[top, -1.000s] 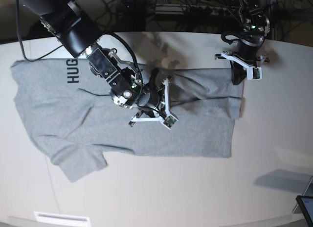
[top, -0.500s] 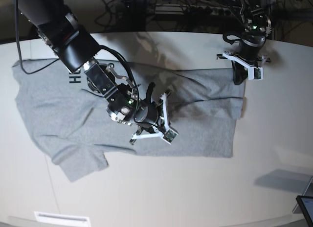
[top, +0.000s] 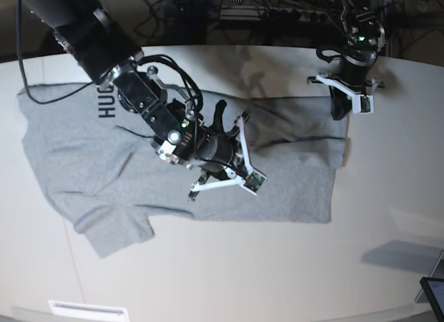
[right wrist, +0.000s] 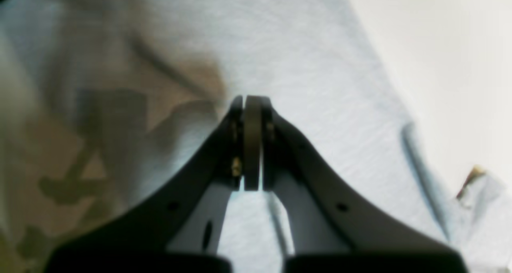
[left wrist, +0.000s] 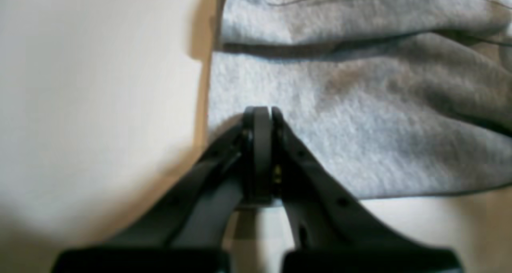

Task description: Fold the T-shirt properly

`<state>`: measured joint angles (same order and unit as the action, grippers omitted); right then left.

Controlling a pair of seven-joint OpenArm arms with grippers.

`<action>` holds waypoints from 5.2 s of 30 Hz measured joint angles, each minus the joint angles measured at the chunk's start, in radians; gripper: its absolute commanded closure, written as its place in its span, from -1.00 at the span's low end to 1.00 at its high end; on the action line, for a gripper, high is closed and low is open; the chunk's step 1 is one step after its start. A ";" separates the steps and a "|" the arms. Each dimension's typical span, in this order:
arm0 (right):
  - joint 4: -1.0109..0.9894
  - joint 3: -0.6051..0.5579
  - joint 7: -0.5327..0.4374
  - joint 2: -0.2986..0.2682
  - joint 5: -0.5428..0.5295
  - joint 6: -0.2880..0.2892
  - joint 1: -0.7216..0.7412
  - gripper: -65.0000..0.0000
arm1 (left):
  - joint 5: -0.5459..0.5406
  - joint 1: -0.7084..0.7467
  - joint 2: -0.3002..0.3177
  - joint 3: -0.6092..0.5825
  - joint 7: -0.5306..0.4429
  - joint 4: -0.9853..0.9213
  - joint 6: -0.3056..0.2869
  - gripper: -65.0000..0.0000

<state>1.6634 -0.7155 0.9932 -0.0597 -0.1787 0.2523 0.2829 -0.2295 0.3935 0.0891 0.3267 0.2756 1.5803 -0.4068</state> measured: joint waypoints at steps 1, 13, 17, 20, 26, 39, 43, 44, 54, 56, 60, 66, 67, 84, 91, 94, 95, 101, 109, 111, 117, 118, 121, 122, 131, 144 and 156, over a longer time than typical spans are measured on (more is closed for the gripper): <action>0.010 0.003 0.011 0.004 -0.002 0.001 -0.018 1.00 | 0.000 0.000 0.000 0.000 0.000 0.000 0.002 1.00; -0.091 0.099 -0.038 0.067 -0.002 0.001 -0.114 1.00 | 0.002 0.000 0.000 -0.001 0.001 0.002 0.003 1.00; -0.137 0.099 -0.087 0.081 -0.001 0.001 -0.112 1.00 | 0.002 -0.001 0.000 0.000 0.002 0.002 0.003 1.00; -0.199 0.100 -0.104 0.093 -0.002 0.002 -0.110 1.00 | 0.002 -0.003 -0.003 0.002 0.004 0.002 0.003 1.00; -0.281 0.100 -0.166 0.093 0.000 0.001 -0.101 1.00 | 0.004 -0.003 -0.002 0.002 0.004 0.002 0.003 1.00; -0.313 0.100 -0.182 0.087 -0.001 0.008 -0.020 1.00 | 0.001 -0.003 0.000 0.003 0.003 -0.001 0.002 1.00; -0.351 0.100 -0.185 0.088 -0.002 0.008 -0.006 1.00 | 0.001 -0.003 0.000 0.003 0.003 -0.001 0.002 1.00; -0.357 0.100 -0.183 0.087 0.002 0.008 -0.006 1.00 | 0.001 -0.003 0.000 0.003 0.003 -0.002 0.002 1.00; -0.226 0.101 -0.050 0.087 0.004 -0.003 -0.071 1.00 | 0.000 -0.003 0.000 0.003 0.003 -0.002 0.003 1.00; -0.171 0.100 -0.018 0.091 -0.007 0.006 -0.082 1.00 | 0.001 -0.003 -0.001 0.003 0.003 -0.002 0.003 1.00; -0.150 0.101 -0.013 0.093 0.000 -0.002 -0.077 1.00 | 0.001 -0.003 0.000 0.003 0.003 -0.002 0.003 1.00; -0.211 0.101 -0.069 0.095 -0.004 0.000 -0.108 1.00 | 0.001 -0.003 0.000 0.003 0.003 -0.002 0.003 1.00; -0.233 0.101 -0.082 0.097 0.001 -0.002 -0.106 1.00 | 0.001 -0.003 0.000 0.003 0.003 -0.002 0.003 1.00; -0.399 0.102 -0.218 0.112 -0.024 0.012 -0.026 1.00 | 0.001 -0.003 0.002 0.003 0.003 -0.002 0.006 1.00; -0.399 0.095 -0.223 0.084 -0.029 0.016 -0.014 1.00 | 0.005 -0.003 0.055 0.000 0.019 -0.006 -0.011 1.00; -0.397 0.095 -0.229 0.075 -0.031 0.019 -0.014 1.00 | 0.005 -0.003 0.078 0.000 0.023 -0.010 -0.012 1.00; -0.397 0.095 -0.230 0.074 -0.032 0.019 -0.014 1.00 | 0.005 -0.006 0.086 -0.001 0.027 -0.010 -0.013 1.00; -0.396 0.095 -0.214 0.074 -0.032 0.019 -0.009 1.00 | 0.008 -0.040 0.113 -0.002 0.035 -0.041 -0.013 1.00; -0.396 0.093 -0.195 0.074 -0.031 0.019 0.003 1.00 | -0.003 -0.054 0.113 -0.001 0.011 -0.076 -0.013 1.00; -0.396 0.093 -0.168 0.073 -0.031 0.019 0.011 1.00 | -0.004 -0.055 0.113 -0.001 0.010 -0.077 -0.013 1.00; -0.323 0.093 -0.025 0.060 -0.010 0.007 0.024 1.00 | -0.003 -0.052 0.113 -0.001 0.004 -0.077 -0.013 1.00; -0.285 0.096 0.009 0.056 0.009 0.002 0.018 1.00 | -0.003 -0.051 0.113 0.000 0.004 -0.077 -0.012 1.00; -0.139 0.101 0.076 0.050 0.004 0.002 0.016 1.00 | -0.003 -0.049 0.113 0.002 0.003 -0.078 -0.009 1.00; -0.094 0.100 0.090 0.055 -0.003 -0.005 0.019 1.00 | -0.003 -0.049 0.113 0.002 0.003 -0.078 -0.009 1.00; 0.039 0.319 0.068 0.031 0.053 -0.031 -0.042 1.00 | 0.025 0.006 0.113 0.001 0.074 0.020 0.010 1.00; 0.166 0.483 -0.235 -0.063 0.296 -0.100 -0.341 0.96 | 0.046 -0.012 0.077 0.003 0.115 0.272 0.010 0.62; 0.166 0.719 -0.234 -0.060 0.300 -0.097 -0.417 0.10 | 0.050 -0.011 0.064 -0.007 0.108 0.186 0.013 -0.17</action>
<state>1.8297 0.0040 0.7593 -0.1200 0.1215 0.1555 -0.1345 -0.1795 0.3824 0.1532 0.3195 0.3832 1.7664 -0.3935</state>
